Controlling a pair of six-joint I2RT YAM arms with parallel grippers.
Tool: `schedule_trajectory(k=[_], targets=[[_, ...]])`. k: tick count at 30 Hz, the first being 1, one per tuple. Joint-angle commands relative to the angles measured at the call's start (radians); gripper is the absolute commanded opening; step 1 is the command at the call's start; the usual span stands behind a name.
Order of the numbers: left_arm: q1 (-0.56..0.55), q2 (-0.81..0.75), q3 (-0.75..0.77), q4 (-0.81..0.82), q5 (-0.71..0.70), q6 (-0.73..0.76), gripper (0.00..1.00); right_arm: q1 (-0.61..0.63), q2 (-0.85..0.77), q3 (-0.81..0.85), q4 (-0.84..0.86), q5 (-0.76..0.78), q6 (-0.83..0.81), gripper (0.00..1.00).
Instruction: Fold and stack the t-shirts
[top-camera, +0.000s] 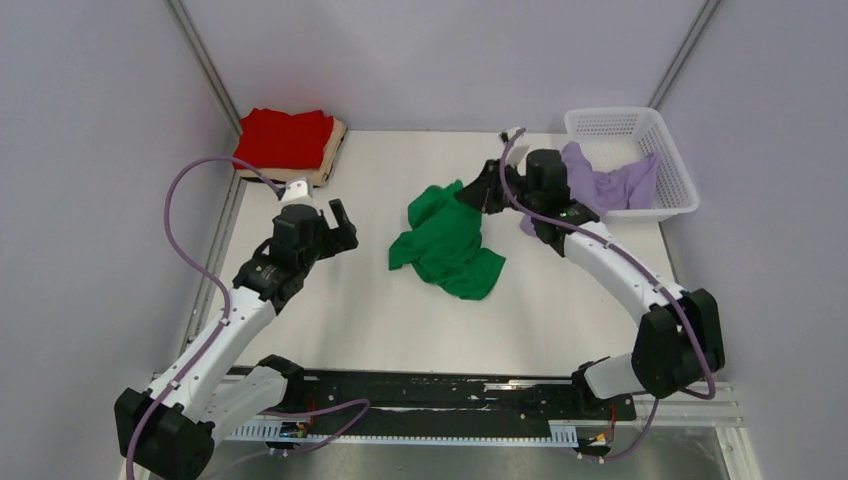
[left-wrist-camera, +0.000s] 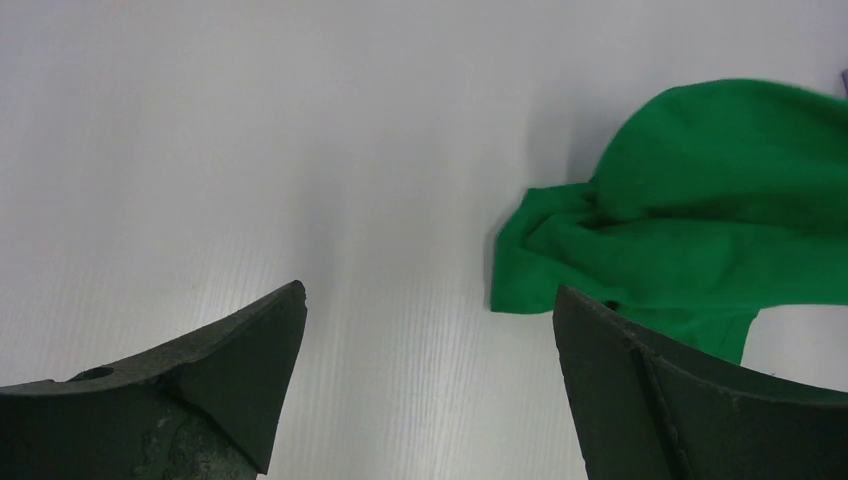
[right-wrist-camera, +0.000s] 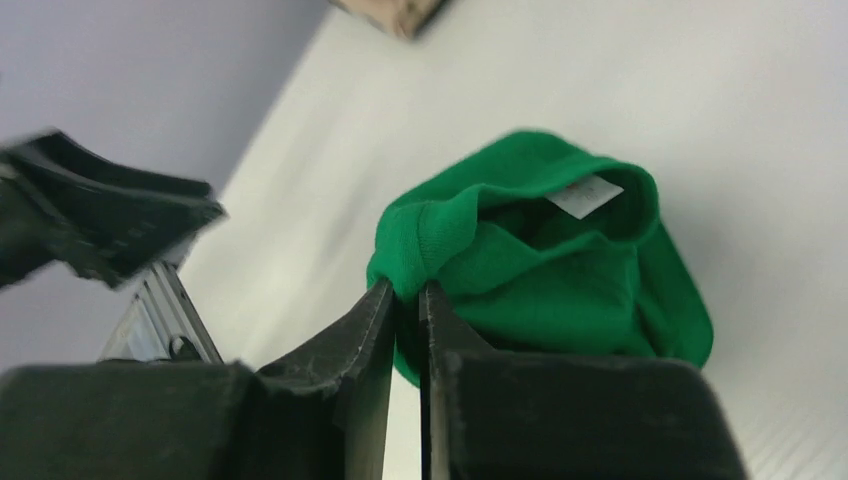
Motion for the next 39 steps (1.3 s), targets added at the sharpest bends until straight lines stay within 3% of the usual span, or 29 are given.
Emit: schedule_trajectory(k=[1, 3, 4, 6, 7, 9, 14, 24, 33, 37, 39], targets=[[-0.004, 0.019, 0.000, 0.004, -0.007, -0.002, 1.00, 0.011, 0.075, -0.064, -0.047, 0.069, -0.009, 0.15], [-0.004, 0.033, 0.001, 0.006, 0.002, -0.004, 1.00, 0.011, 0.084, -0.063, -0.097, 0.124, -0.026, 0.18], [-0.004, 0.038, 0.001, 0.007, 0.008, -0.008, 1.00, 0.011, 0.080, -0.059, -0.120, 0.168, -0.035, 0.31], [-0.004, 0.051, 0.001, 0.008, 0.020, -0.020, 1.00, 0.010, 0.073, -0.037, -0.169, 0.258, -0.059, 0.76], [-0.004, 0.057, -0.001, 0.009, 0.025, -0.027, 1.00, 0.010, 0.069, -0.027, -0.195, 0.306, -0.059, 0.88], [-0.004, 0.062, -0.004, 0.016, 0.040, -0.034, 1.00, 0.010, 0.054, -0.019, -0.228, 0.394, -0.056, 0.99], [-0.004, 0.068, 0.003, 0.009, 0.041, -0.034, 1.00, -0.006, 0.030, -0.045, -0.297, 0.635, -0.004, 1.00], [-0.004, 0.071, 0.006, 0.011, 0.044, -0.038, 1.00, -0.083, 0.036, -0.099, -0.338, 0.764, 0.061, 1.00], [-0.004, 0.073, 0.010, 0.000, 0.041, -0.038, 1.00, -0.158, 0.344, -0.015, -0.336, 0.876, 0.159, 0.98], [-0.004, 0.058, 0.011, -0.016, 0.018, -0.040, 1.00, -0.177, 0.473, 0.042, -0.317, 0.912, 0.180, 0.89], [-0.004, 0.050, 0.008, -0.024, 0.005, -0.037, 1.00, -0.187, 0.514, 0.067, -0.311, 0.911, 0.182, 0.70]])
